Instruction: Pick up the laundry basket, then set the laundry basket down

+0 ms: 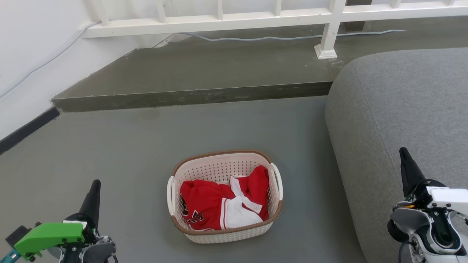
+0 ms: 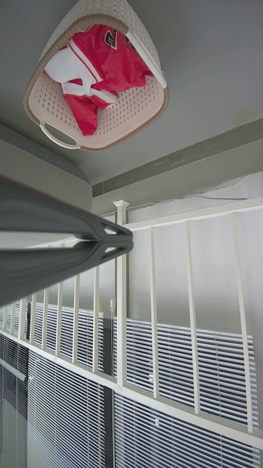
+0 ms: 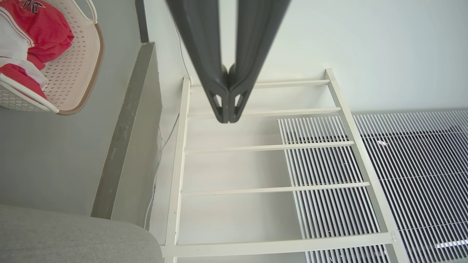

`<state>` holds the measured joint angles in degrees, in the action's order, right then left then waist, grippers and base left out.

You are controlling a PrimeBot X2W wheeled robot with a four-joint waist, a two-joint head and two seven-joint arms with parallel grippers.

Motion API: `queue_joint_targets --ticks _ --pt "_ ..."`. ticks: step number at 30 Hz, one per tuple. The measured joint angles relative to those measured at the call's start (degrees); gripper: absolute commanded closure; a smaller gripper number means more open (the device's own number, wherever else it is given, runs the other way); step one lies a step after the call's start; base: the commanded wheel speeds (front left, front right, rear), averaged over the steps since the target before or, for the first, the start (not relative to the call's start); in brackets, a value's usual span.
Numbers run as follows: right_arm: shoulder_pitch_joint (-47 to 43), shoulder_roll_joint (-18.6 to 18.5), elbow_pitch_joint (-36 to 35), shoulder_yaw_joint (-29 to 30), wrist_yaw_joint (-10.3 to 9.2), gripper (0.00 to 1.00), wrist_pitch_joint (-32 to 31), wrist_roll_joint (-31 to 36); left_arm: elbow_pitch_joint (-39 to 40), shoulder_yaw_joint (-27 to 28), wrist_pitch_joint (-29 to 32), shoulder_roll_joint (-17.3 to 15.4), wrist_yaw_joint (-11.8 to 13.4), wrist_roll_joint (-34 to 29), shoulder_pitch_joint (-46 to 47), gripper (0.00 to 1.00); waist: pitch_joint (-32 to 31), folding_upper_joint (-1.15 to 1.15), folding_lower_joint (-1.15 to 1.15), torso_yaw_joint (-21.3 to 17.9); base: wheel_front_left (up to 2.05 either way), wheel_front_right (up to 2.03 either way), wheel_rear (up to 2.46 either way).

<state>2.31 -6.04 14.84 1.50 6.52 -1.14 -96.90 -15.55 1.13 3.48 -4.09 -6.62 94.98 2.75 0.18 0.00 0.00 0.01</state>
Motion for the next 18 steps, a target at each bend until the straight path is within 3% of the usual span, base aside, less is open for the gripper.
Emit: queue_joint_targets --ticks 18 --pt "0.7 0.0 0.4 0.07 0.02 1.0 -0.01 0.0 -0.26 0.08 0.0 0.0 0.0 0.0 0.14 1.0 -0.02 0.0 0.0 0.0 0.0 0.0 0.0"
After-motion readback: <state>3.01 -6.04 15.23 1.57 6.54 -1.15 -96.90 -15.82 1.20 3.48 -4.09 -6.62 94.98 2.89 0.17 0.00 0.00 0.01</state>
